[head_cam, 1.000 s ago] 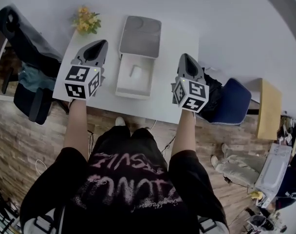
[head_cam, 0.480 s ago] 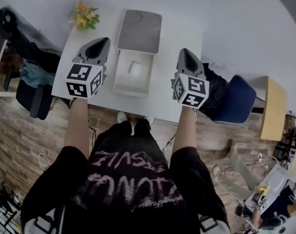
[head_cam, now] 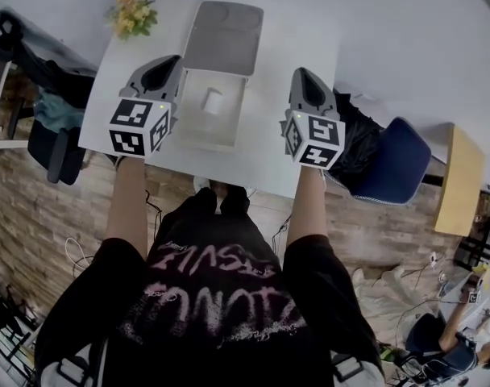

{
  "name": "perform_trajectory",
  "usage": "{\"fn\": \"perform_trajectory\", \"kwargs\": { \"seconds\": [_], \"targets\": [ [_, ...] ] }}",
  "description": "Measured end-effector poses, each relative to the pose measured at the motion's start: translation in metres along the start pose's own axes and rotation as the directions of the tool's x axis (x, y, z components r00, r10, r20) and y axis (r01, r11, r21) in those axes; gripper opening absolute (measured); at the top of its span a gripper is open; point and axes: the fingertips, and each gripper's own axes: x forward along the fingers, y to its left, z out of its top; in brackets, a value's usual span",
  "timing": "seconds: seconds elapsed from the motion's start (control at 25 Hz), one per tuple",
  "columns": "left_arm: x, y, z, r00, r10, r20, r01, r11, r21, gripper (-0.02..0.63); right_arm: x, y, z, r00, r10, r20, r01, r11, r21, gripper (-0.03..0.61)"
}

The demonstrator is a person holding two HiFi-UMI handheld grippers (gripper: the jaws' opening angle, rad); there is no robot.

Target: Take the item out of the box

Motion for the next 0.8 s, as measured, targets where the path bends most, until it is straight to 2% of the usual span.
{"fn": "perform_trajectory", "kwargs": {
  "seconds": [0.28,0.8],
  "targets": [
    [0.014,-0.02,-0.024,0.997,-0.026,-0.067,0.027,1.0,0.006,0.002,0.005,-0.002,-0.023,0.999,0.028,-0.028,-0.028,0.999,0.022,0.009],
    [0.031,-0.042,-0.079,0.981,-0.07,-0.183,0.064,0.997,-0.036,0.002,0.008,-0.001,-0.072,0.993,0.055,-0.104,-0.051,0.998,0.045,0.009]
  ]
}}
